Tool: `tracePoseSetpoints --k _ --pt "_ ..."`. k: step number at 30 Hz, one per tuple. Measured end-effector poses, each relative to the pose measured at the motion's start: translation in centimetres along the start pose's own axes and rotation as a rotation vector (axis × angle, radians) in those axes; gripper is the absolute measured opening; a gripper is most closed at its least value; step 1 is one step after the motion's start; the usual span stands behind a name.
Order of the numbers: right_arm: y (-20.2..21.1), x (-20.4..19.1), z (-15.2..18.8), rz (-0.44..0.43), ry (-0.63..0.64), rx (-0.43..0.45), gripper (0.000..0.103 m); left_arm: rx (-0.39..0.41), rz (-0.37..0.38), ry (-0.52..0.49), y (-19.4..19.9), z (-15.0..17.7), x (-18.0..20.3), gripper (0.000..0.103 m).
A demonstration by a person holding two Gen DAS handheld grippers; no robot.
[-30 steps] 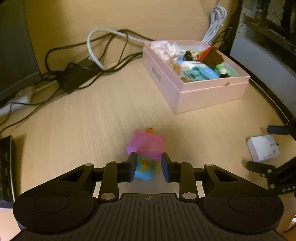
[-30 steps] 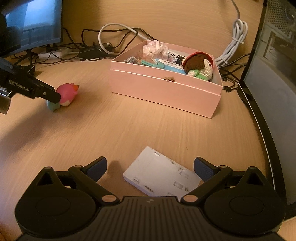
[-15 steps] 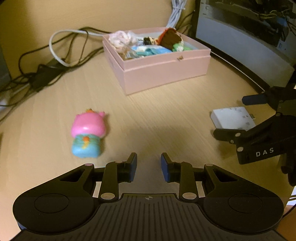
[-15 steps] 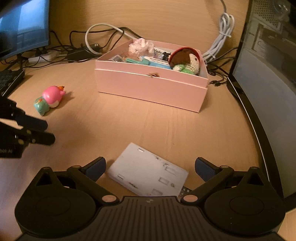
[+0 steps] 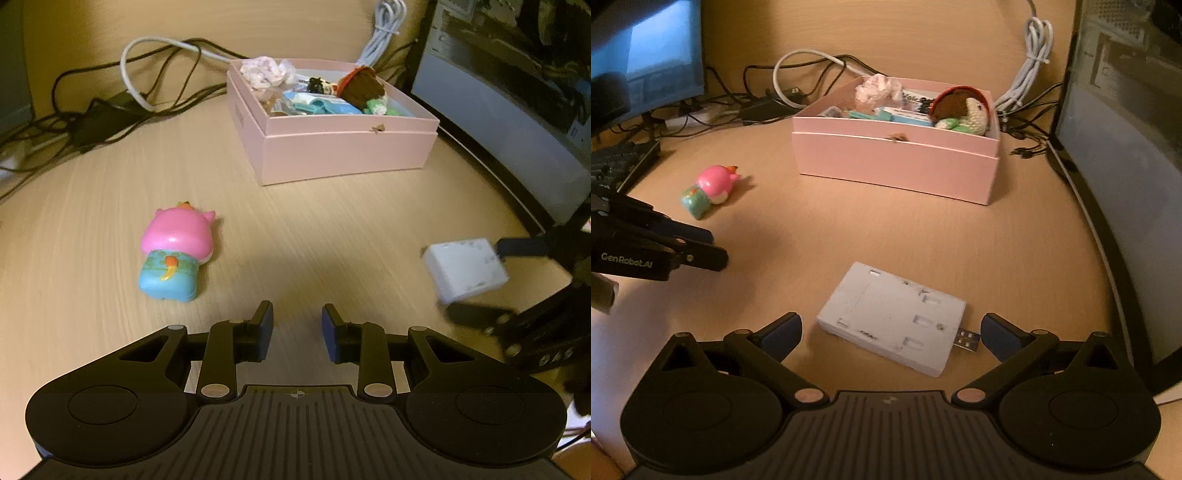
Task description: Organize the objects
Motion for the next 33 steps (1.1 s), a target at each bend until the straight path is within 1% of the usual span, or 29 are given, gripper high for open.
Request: tracePoseSetpoints --k 1,3,4,5,6,8,9,11,12,13,14,16,20,22,23,24,25,26,27,28,29,30,31,33 --pt "-0.3 -0.4 0.0 -0.024 -0.007 -0.018 0.103 -0.002 -0.001 0.008 0.0 0.0 -0.1 0.030" --pt "-0.2 -1.4 -0.1 -0.118 -0.028 -0.058 0.102 -0.003 -0.001 0.010 0.1 -0.1 -0.2 0.030" --pt "0.2 -1.8 -0.2 -0.155 -0.023 -0.061 0.102 -0.003 0.000 0.006 0.1 -0.1 -0.2 0.030" --pt "0.8 -2.0 -0.4 -0.169 -0.003 -0.047 0.102 -0.001 -0.001 0.000 0.1 0.0 -0.1 0.030" --pt "1.4 -2.1 -0.6 -0.160 0.033 -0.021 0.102 0.002 -0.002 -0.004 0.1 0.0 -0.1 0.030" --pt "1.6 -1.9 -0.9 -0.112 0.106 0.012 0.102 0.007 -0.005 -0.016 0.1 0.1 0.0 0.030" --pt "1.3 -1.8 -1.1 -0.082 0.152 0.020 0.102 0.009 -0.009 -0.024 0.1 0.1 0.1 0.030" --pt "0.2 -1.8 -1.1 -0.058 0.204 0.007 0.101 0.010 -0.020 -0.062 0.1 0.2 0.5 0.028" --pt "-0.4 -1.8 -1.2 -0.065 0.214 -0.008 0.094 0.011 -0.026 -0.083 0.1 0.3 0.7 0.028" --pt "-0.9 -1.9 -1.1 -0.078 0.221 -0.029 0.091 0.012 -0.032 -0.108 0.0 0.3 0.9 0.030" --pt "-1.3 -2.0 -1.1 -0.083 0.225 -0.041 0.085 0.012 -0.033 -0.126 0.0 0.3 1.1 0.032" --pt "-1.5 -2.1 -1.2 -0.090 0.222 -0.033 0.085 0.008 -0.020 -0.145 -0.1 0.3 1.5 0.041" --pt "-1.6 -1.7 -1.1 -0.103 0.183 -0.037 0.085 -0.019 -0.004 -0.173 -0.4 0.0 2.1 0.049" --pt "-1.6 -1.6 -1.1 -0.109 0.173 -0.039 0.085 -0.028 0.003 -0.149 -0.4 -0.2 1.9 0.048" --pt "-1.6 -1.6 -1.1 -0.109 0.176 -0.037 0.085 -0.031 0.014 -0.121 -0.4 -0.3 1.7 0.046" --pt "-1.6 -1.6 -1.1 -0.107 0.180 -0.035 0.085 -0.027 0.036 -0.073 0.0 -0.5 1.2 0.042" --pt "-1.6 -1.6 -1.0 -0.106 0.181 -0.033 0.085 0.005 0.039 -0.039 0.8 -0.8 0.7 0.042" --pt "-1.6 -1.6 -1.0 -0.106 0.180 -0.033 0.085 0.047 0.020 -0.027 1.6 -1.2 0.2 0.043" --pt "-1.6 -1.7 -1.0 -0.106 0.177 -0.032 0.085 0.088 -0.027 -0.031 2.4 -1.6 -0.5 0.043" --pt "-1.7 -1.7 -1.0 -0.105 0.173 -0.032 0.085 0.116 -0.096 -0.041 3.0 -2.1 -1.4 0.043" --pt "-1.7 -1.7 -1.0 -0.104 0.170 -0.031 0.085 0.120 -0.161 -0.044 3.1 -2.4 -2.5 0.042" --pt "-1.7 -1.7 -1.0 -0.104 0.168 -0.030 0.085 0.104 -0.195 -0.035 2.8 -2.7 -3.5 0.041" --pt "-1.7 -1.7 -1.0 -0.104 0.167 -0.031 0.085 0.068 -0.213 -0.006 2.2 -2.8 -4.8 0.040" --pt "-1.7 -1.7 -1.0 -0.102 0.171 -0.031 0.085 0.017 -0.205 0.035 0.8 -2.9 -6.3 0.041"
Point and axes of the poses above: each gripper's, at about its wrist camera, not at the fingertips, and y roughly against the way its jaws point, x to its right, z to its underside, the point moved 6 cm from there along -y, roughly the way its jaws point, and after that the axes turned 6 degrees about -y, right-handed, at the moved point
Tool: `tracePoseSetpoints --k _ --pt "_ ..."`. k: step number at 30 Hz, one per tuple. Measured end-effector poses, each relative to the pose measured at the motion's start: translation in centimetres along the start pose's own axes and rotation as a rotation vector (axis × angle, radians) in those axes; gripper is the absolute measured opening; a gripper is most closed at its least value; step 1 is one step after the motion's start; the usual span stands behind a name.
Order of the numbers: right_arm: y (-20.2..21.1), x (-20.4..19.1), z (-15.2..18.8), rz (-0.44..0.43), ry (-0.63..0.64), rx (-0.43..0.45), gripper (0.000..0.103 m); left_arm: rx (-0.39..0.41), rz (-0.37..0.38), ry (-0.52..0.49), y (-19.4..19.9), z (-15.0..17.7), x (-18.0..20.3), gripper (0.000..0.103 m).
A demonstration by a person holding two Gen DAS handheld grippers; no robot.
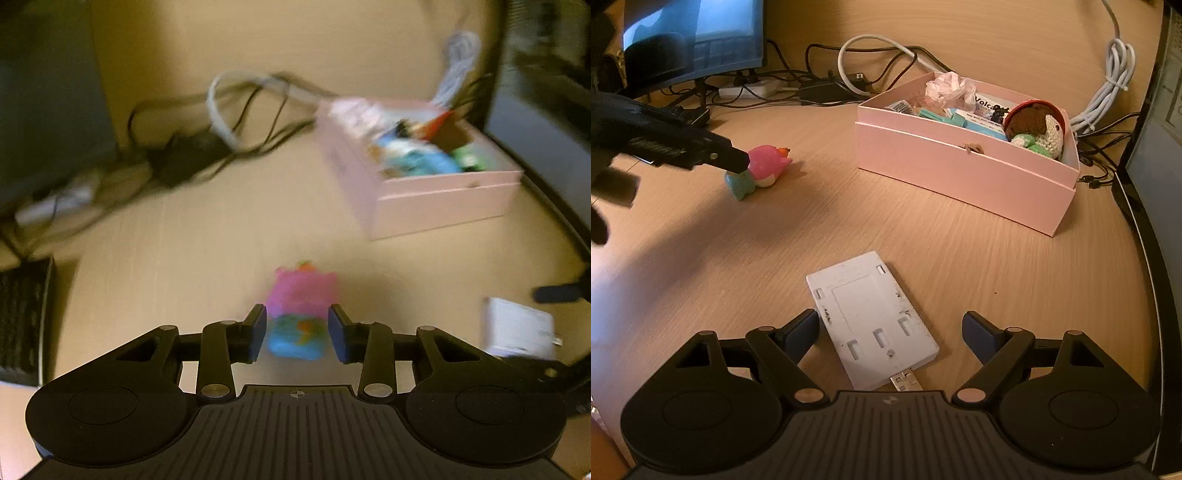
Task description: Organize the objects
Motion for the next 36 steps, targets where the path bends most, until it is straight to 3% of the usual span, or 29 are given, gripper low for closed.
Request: tracePoseSetpoints --k 1,3,10,14,19,22,25,30,33,36 --pt "0.0 0.0 0.0 0.001 0.001 -0.001 0.085 -0.012 0.007 0.004 -0.7 -0.1 -0.2 0.050" --pt "-0.1 -0.2 -0.1 0.002 0.004 -0.007 0.086 -0.026 0.020 0.015 -1.6 -0.2 -0.3 0.056" --pt "-0.6 -1.7 -0.8 -0.013 0.036 -0.011 0.084 -0.042 0.032 0.022 -3.4 -0.7 0.2 0.046" --pt "-0.4 -2.1 -1.4 -0.032 0.008 -0.039 0.052 -0.016 0.063 0.041 -2.5 -0.7 0.2 0.041" --pt "2.0 -1.1 -1.9 -0.013 -0.026 -0.027 0.047 0.026 0.147 0.059 0.1 -0.9 0.8 0.039" --pt "4.3 -0.2 -2.5 -0.013 -0.063 0.017 0.047 0.106 0.226 0.101 2.3 -3.6 1.5 0.039" --pt "5.9 0.6 -3.4 -0.001 -0.092 0.062 0.047 0.201 0.248 0.090 3.4 -8.3 2.7 0.039" --pt "6.5 1.4 -4.4 0.016 -0.132 0.112 0.047 0.316 0.243 0.143 0.5 -15.1 4.9 0.041" --pt "6.0 2.0 -4.4 0.020 -0.167 0.111 0.047 0.260 0.230 0.203 -3.9 -16.2 5.8 0.041" --pt "5.8 2.8 -4.2 0.041 -0.186 0.107 0.047 0.137 0.161 0.162 -7.4 -15.2 7.1 0.041"
Point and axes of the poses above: each gripper's, at about its wrist camera, not at the fingertips, and y roughly against the way its jaws point, x to its right, z to its underside, the point moved 6 cm from there along -y, roughly the way its jaws point, and after that the axes turned 6 degrees about -y, right-handed, at the moved point
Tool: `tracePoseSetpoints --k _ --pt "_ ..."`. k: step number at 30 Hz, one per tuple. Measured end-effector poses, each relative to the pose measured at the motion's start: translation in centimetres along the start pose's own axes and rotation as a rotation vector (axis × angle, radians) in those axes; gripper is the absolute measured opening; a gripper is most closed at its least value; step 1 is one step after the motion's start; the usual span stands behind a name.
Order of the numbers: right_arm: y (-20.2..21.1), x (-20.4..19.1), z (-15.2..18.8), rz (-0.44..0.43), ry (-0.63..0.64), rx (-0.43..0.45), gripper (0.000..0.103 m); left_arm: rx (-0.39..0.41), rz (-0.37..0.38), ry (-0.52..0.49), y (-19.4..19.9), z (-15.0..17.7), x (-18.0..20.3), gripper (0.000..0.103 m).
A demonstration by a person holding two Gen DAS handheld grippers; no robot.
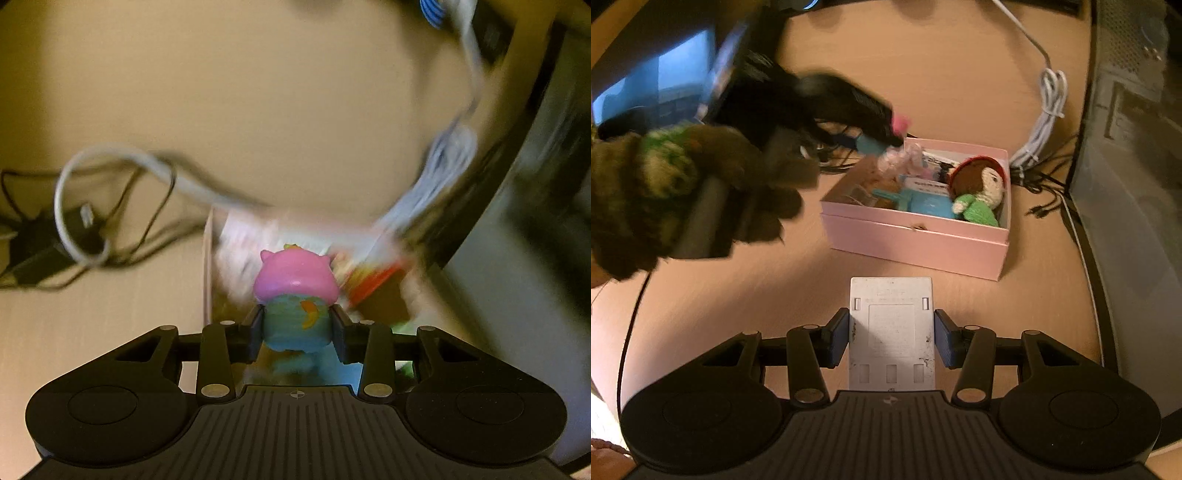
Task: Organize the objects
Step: 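Lower the toy and white device into the pink box and open both grippers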
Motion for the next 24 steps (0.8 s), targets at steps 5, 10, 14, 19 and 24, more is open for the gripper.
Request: tracePoseSetpoints --k 5,10,14,19,24 --pt "0.1 2.0 0.0 0.042 -0.030 -0.004 0.047 0.017 -0.055 -0.063 0.7 0.8 0.9 0.042" --pt "-0.2 3.3 -1.0 0.052 -0.044 -0.004 0.047 0.136 0.059 0.035 4.2 -0.6 0.0 0.042" --pt "-0.5 3.6 -3.3 0.040 -0.050 0.023 0.047 0.229 0.114 0.095 7.4 -1.5 -0.9 0.042" --pt "-1.1 3.9 -8.8 0.018 -0.078 0.083 0.047 0.257 0.128 0.152 10.9 -1.0 -3.5 0.042" --pt "-3.2 3.4 -15.1 0.007 -0.104 0.128 0.047 0.244 0.098 0.249 13.2 3.0 -7.5 0.042"
Point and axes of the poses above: each gripper's, at about its wrist camera, not at the fingertips, and y roughly against the way its jaws point, x to its right, z to its underside, the point moved 6 cm from there along -y, roughly the way its jaws point, and after that the axes turned 6 degrees about -y, right-handed, at the moved point
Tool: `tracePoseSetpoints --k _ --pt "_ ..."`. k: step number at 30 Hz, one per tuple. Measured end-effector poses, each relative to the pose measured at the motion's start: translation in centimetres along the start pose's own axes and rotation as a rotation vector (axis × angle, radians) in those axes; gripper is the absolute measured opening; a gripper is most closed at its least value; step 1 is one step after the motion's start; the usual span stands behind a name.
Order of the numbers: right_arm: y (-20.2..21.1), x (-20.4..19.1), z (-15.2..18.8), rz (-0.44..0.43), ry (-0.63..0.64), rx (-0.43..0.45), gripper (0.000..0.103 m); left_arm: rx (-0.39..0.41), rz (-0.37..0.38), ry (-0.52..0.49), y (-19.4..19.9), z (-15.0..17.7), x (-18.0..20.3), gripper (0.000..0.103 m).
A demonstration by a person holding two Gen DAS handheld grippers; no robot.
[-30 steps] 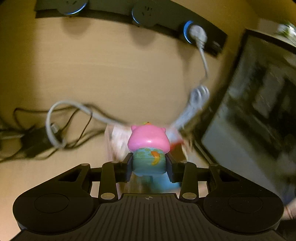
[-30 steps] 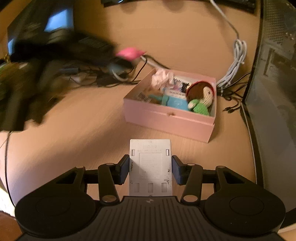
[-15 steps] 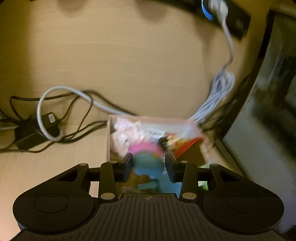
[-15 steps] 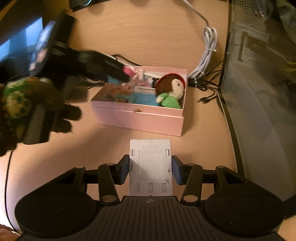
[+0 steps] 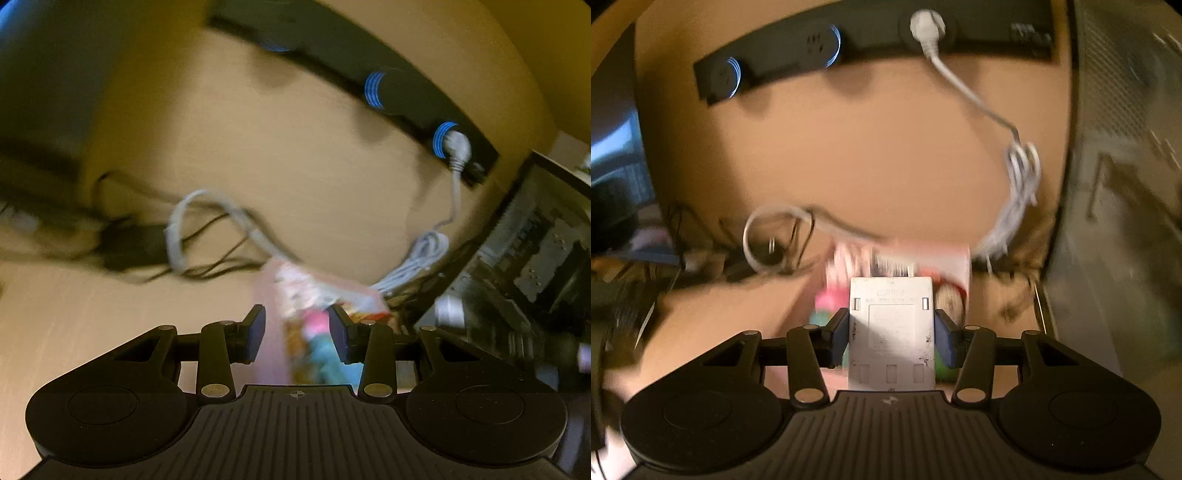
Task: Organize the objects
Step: 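Lower the toy and white device into the pink box and open both grippers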
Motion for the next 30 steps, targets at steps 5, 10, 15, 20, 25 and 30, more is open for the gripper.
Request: tracePoseSetpoints --k 5,10,15,20,25,30 --pt "-6.7 -0.7 -3.3 0.018 -0.080 -0.064 0.050 -0.063 -0.047 0.125 0.7 3.5 -3.8 0.042" --pt "-8.2 1.0 -3.0 0.054 -0.183 -0.097 0.058 -0.147 -0.061 0.117 0.3 5.3 -4.2 0.042" --pt "-3.0 2.0 0.0 0.097 -0.096 -0.033 0.065 -0.168 -0.007 0.065 -1.8 3.9 -2.0 0.042" --pt "-0.3 2.5 5.4 0.178 0.063 -0.033 0.072 -0.224 -0.011 -0.056 -6.0 2.7 1.0 0.042" --pt "-2.3 2.3 9.6 0.217 0.146 -0.097 0.072 -0.335 -0.155 -0.120 -10.5 3.3 0.7 0.049" --pt "-5.1 2.1 10.5 0.230 0.180 -0.109 0.068 -0.361 -0.249 -0.134 -10.6 3.5 -0.6 0.083"
Point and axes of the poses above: each gripper's, at about its wrist camera, not at the fingertips, and y roughly against the way its jaws point, x to its right, z to its underside, the point moved 6 cm from there along -y, roughly the way its jaws point, and after that the axes turned 6 degrees about -y, right-handed, at the moved point
